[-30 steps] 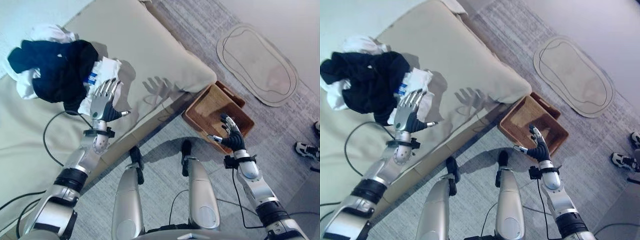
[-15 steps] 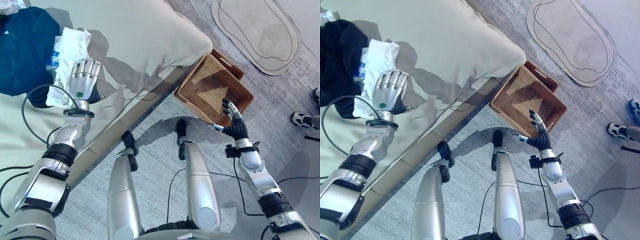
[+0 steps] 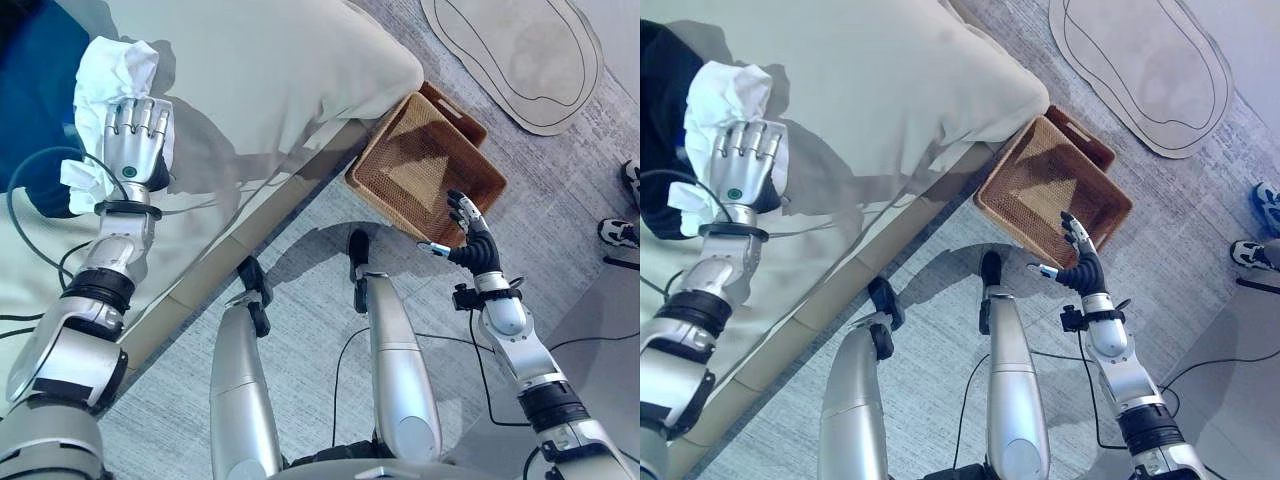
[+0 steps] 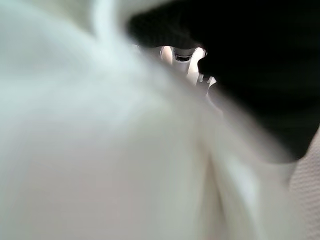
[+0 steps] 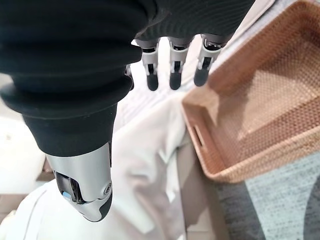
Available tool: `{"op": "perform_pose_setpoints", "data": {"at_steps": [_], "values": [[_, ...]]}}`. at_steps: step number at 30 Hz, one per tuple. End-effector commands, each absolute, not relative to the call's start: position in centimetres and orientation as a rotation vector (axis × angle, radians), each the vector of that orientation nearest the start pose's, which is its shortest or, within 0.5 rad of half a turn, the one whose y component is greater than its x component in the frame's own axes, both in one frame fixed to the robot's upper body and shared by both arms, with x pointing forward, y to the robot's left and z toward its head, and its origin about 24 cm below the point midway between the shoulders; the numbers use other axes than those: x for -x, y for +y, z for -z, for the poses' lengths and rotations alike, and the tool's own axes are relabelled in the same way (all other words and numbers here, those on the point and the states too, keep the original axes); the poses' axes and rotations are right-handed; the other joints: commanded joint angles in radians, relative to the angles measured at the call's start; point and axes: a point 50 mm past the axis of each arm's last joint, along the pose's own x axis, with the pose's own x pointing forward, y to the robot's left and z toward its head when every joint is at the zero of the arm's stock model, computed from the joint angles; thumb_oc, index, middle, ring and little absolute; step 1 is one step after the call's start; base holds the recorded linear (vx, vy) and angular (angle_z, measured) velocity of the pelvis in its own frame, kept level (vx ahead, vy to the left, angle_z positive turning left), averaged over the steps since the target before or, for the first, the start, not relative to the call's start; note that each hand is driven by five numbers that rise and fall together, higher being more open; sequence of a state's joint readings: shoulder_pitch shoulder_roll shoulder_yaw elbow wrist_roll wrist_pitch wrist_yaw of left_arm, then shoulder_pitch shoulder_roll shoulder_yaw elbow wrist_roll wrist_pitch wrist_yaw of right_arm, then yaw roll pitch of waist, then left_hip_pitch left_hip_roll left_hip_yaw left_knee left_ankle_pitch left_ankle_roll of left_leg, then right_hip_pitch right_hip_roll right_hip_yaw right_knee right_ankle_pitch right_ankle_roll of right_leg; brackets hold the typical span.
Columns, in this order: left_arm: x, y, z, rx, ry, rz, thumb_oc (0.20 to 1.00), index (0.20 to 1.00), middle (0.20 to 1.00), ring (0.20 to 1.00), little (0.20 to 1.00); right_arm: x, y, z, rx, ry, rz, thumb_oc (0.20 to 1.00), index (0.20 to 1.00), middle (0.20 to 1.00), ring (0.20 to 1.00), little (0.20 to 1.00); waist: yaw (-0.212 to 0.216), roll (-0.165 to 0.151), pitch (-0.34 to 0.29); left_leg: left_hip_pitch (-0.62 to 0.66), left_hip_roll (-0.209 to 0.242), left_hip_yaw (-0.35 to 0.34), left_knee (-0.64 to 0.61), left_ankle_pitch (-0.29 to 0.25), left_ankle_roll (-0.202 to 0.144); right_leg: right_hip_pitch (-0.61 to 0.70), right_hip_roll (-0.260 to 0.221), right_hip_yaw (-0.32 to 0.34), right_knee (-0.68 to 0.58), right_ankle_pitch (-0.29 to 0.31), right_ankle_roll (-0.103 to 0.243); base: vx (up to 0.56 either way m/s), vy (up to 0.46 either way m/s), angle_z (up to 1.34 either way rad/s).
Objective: Pick up clothes into the bucket
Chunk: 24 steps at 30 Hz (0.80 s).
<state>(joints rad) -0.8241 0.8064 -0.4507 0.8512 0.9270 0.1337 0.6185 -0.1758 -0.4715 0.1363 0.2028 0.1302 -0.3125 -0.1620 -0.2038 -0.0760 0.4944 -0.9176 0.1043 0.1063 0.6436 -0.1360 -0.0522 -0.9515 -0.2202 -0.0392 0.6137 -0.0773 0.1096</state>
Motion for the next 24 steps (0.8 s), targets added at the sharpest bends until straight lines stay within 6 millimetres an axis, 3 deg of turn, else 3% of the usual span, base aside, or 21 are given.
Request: {"op": "perform_pose_setpoints", "data": {"at_steps": [1,13,24], "values": [[-34.9,32.5,-18.7,-1.955,-0.271,-0.673,1.000,1.000,1.000,1.000,1.000,-26.9,-21.6,-8.9,0.331,-0.342,0.012,1.000,1.000,1.000,1.000,1.000,0.008,0.000,-0.106,-0.032,-0.026,0.004,0.027,-0.050,0.042,-0.008,-0.016,0.001,-0.116,0.101,0.067,0.09,-0.001,0.03],[-32.9,36.7,-17.9,-1.917,-0.062,-0.765,1.000,1.000,1.000,1.000,1.000,-26.9,-21.3,-9.0,0.315,-0.347,-0.002,1.000,1.000,1.000,1.000,1.000,0.015,-0.002,-0.131,-0.071,-0.025,-0.009,0.037,-0.051,0.039,-0.038,-0.016,-0.006,-0.117,0.103,0.063,0.00,0.000,0.00],[-32.0,38.3,-16.0,-1.900,0.109,-0.714,1.000,1.000,1.000,1.000,1.000,-26.7,-21.8,-8.7,0.316,-0.323,0.019,1.000,1.000,1.000,1.000,1.000,0.017,0.003,-0.139,-0.071,-0.023,-0.006,0.027,-0.048,0.041,-0.046,-0.018,-0.002,-0.124,0.110,0.066,0.00,0.000,0.00]]}}
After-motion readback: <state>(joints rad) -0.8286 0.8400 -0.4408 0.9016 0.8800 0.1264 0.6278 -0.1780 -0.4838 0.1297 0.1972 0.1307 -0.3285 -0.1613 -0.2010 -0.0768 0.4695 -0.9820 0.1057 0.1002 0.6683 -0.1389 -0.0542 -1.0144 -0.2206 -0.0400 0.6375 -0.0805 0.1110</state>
